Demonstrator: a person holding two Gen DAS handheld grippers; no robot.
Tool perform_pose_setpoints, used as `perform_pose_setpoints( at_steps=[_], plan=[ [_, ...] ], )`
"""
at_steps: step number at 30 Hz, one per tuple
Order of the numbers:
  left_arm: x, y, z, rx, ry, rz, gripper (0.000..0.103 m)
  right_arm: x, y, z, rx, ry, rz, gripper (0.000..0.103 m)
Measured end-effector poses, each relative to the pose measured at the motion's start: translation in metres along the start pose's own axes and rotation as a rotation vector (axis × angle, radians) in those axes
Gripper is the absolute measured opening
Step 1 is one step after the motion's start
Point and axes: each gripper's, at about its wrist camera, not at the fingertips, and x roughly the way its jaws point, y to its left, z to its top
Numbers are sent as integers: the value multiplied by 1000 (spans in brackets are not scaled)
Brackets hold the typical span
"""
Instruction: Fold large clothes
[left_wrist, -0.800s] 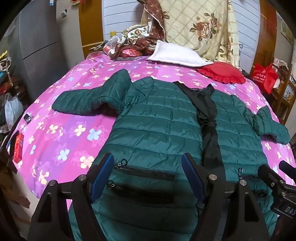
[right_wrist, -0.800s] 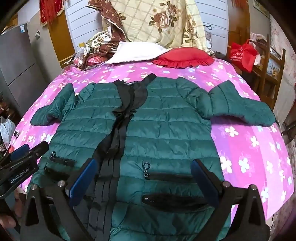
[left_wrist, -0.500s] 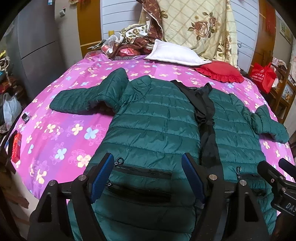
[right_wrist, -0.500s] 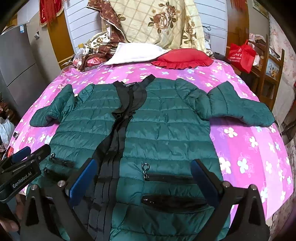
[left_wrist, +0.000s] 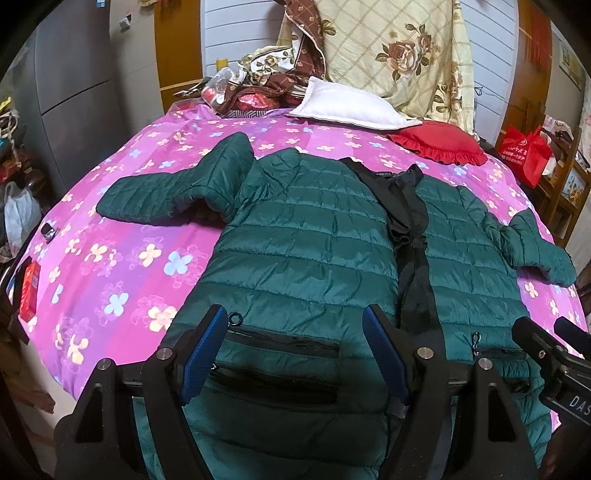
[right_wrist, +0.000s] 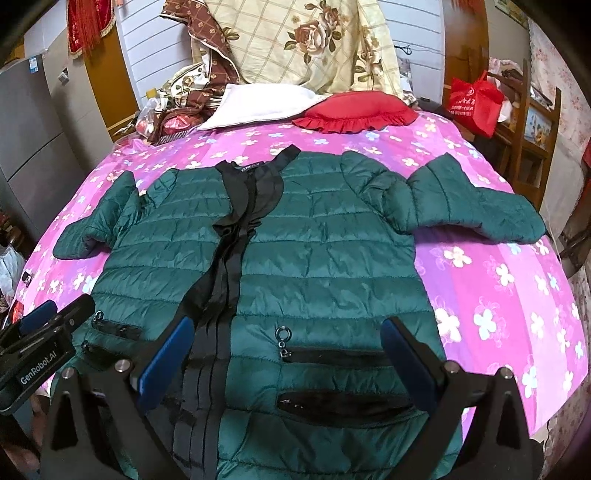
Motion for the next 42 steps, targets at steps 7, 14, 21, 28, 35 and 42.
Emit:
perform_pose_setpoints(
  at_steps=[7,14,21,28,35,42],
  plan=[
    [2,-3,0,-3,-7,-1,47,1,-2,5,15,4,6,103],
    [5,-4,0,-5,-9,-1,47,3,6,5,-49,54,-36,103],
    [6,-4,-1,-3,-8,0,47,5,8,7,-47,47,-43,103],
    [12,-6,0,0,1,-6,47,10,5,7,-20,31,-23,103],
    [18,-8,4,8,2,1,47,18,3,9,-9,32,-13,103],
    [22,-6,9,8,0,6,47,26,1,15,10,38,-14,103]
  ],
)
